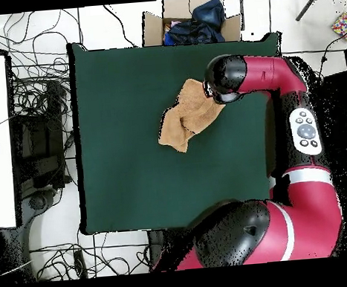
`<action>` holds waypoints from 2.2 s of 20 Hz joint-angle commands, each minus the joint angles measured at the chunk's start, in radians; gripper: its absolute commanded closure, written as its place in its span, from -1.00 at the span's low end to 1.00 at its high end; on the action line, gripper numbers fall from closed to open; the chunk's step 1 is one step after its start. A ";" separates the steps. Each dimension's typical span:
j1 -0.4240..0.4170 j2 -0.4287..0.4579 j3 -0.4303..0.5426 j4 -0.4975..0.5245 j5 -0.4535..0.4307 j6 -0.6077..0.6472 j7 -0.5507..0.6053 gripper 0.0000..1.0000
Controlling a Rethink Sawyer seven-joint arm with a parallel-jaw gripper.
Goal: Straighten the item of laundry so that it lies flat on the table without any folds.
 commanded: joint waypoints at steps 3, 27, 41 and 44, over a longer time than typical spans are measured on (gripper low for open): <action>0.025 -0.033 0.063 -0.022 0.062 0.146 -0.093 -1.00; 0.063 0.081 0.027 -0.077 0.052 0.037 -0.067 -1.00; 0.102 0.149 0.005 -0.121 0.031 -0.022 -0.020 -1.00; 0.100 0.117 -0.005 -0.069 0.040 -0.035 -0.001 -1.00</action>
